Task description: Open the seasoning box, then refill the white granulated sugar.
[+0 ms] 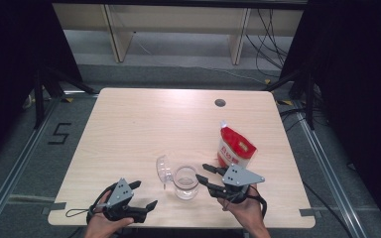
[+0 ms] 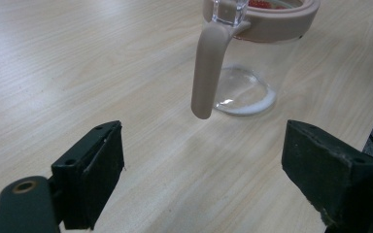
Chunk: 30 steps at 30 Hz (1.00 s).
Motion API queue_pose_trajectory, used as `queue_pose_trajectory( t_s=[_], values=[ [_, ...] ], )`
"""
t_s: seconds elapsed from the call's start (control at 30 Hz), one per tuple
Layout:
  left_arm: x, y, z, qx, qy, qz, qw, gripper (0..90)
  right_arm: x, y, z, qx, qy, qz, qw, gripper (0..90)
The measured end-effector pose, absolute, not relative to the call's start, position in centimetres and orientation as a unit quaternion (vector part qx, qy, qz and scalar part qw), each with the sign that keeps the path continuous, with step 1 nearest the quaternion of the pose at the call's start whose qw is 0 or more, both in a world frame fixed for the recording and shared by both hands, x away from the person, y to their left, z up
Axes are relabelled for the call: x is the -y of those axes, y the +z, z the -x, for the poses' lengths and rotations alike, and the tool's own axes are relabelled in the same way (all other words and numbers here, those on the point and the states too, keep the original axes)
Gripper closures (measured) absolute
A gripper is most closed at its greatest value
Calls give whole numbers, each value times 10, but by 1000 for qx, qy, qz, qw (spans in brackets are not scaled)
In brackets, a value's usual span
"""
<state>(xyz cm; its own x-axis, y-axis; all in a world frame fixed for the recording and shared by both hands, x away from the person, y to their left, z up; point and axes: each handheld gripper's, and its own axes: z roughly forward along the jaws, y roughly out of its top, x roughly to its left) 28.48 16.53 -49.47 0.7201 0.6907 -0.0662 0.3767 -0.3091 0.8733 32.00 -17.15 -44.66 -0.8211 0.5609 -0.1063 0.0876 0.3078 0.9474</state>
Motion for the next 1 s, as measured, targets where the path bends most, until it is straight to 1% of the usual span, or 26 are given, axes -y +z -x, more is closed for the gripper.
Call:
queue_pose_trajectory(
  t_s=[0.03, 0.07, 0.13, 0.2, 0.33, 0.37, 0.7, 0.77, 0.8, 0.83, 0.9, 0.93, 1.0],
  values=[
    [-165, -495, -285, -337, 162, -792, 482, 152, 174, -447, -319, -783, 546, -208, 212, 557],
    [-164, -495, -285, -339, 160, -791, 484, 152, 176, -448, -320, -783, 544, -208, 219, 547],
    [-164, -495, -285, -338, 161, -792, 483, 152, 181, -449, -320, -783, 544, -214, 212, 517],
    [-165, -495, -285, -336, 160, -793, 482, 152, 185, -450, -320, -781, 542, -217, 224, 488],
    [-165, -494, -285, -330, 161, -795, 483, 152, 190, -454, -316, -783, 537, -231, 214, 470],
    [-164, -494, -284, -334, 158, -791, 488, 152, 191, -455, -317, -782, 538, -225, 219, 465],
    [-166, -492, -284, -332, 160, -790, 489, 152, 202, -458, -310, -782, 533, -242, 214, 454],
    [-166, -492, -284, -333, 159, -791, 488, 152, 205, -458, -309, -784, 529, -243, 216, 448],
    [-166, -493, -286, -319, 164, -796, 488, 152, 206, -459, -309, -781, 529, -243, 224, 447],
    [-167, -493, -285, -319, 168, -800, 480, 152, 206, -459, -307, -780, 530, -252, 218, 446],
    [-165, -492, -286, -321, 166, -796, 486, 152, 209, -459, -307, -781, 528, -248, 223, 437],
    [-166, -492, -286, -321, 165, -797, 485, 152, 209, -459, -305, -777, 533, -254, 218, 432],
    [-166, -491, -287, -316, 166, -798, 486, 152, 213, -459, -305, -775, 533, -254, 226, 420]
  ],
)
